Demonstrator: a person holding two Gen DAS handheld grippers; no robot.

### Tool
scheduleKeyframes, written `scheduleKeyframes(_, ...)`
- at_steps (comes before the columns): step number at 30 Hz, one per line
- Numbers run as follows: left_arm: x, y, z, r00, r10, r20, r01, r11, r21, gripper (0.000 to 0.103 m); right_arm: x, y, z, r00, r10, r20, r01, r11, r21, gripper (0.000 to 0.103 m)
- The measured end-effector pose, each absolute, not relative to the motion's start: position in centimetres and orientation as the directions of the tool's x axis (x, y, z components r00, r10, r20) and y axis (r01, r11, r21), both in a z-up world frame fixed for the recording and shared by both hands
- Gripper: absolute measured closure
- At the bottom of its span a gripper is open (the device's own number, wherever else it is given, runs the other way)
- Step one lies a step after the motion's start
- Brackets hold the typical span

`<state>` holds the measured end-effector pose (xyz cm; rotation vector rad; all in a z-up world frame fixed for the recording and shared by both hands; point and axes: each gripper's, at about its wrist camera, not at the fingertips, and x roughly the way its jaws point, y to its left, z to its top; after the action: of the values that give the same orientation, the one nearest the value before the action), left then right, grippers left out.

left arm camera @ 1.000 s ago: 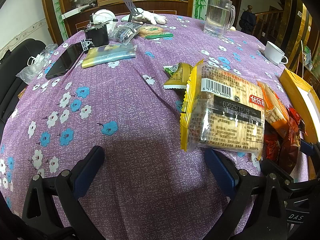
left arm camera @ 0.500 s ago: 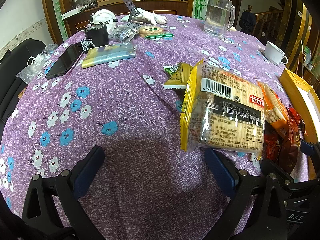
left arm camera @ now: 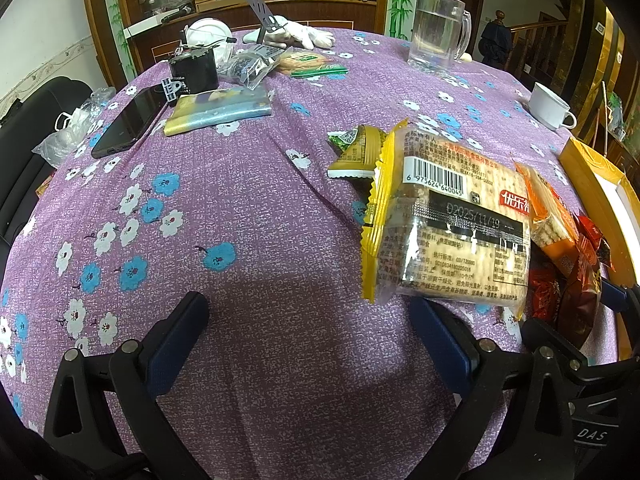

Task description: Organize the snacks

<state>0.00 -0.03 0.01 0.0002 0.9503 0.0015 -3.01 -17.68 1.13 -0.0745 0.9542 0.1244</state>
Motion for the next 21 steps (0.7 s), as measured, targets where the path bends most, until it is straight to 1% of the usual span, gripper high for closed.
scheduleKeyframes(14, -0.18, 0.03, 0.05, 0.574, -0.005, -0.819, 0.016, 1.000, 0.006, 0.001, -3.03, -17.68, 1.13, 0.569, 0.074, -0.819, -0.140, 0.990, -0.008, 0.000)
scheduleKeyframes(21, -0.11, 0.16, 0.07, 0.560, -0.009, -0.828, 0.031, 0.999, 0.010, 0.001, -2.54, -17.73, 0.98, 0.513, 0.075, -0.855, -0.154, 0.988, -0.006, 0.000)
